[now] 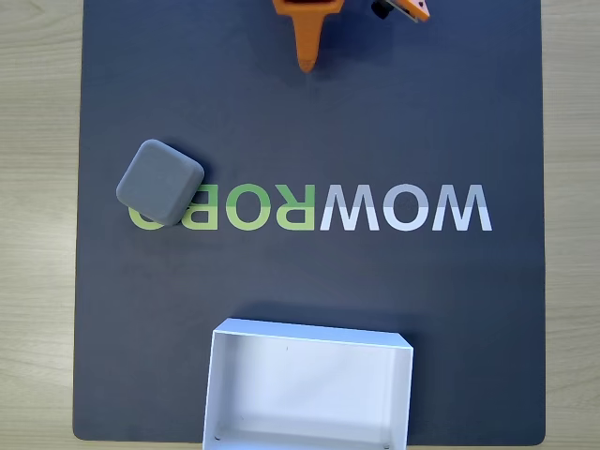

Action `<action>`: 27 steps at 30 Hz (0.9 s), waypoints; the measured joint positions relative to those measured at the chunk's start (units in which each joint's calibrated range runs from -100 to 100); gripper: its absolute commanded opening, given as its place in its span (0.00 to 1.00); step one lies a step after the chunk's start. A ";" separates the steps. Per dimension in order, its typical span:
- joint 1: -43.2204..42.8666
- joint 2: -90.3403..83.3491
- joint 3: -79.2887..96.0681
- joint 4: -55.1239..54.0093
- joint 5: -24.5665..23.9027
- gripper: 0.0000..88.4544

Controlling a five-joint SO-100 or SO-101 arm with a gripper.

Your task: Grab the usb to bin

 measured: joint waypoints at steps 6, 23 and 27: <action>0.00 0.00 0.00 0.00 0.00 0.04; 0.00 0.00 0.00 0.00 0.00 0.05; 0.09 4.26 -1.54 -2.59 0.42 0.05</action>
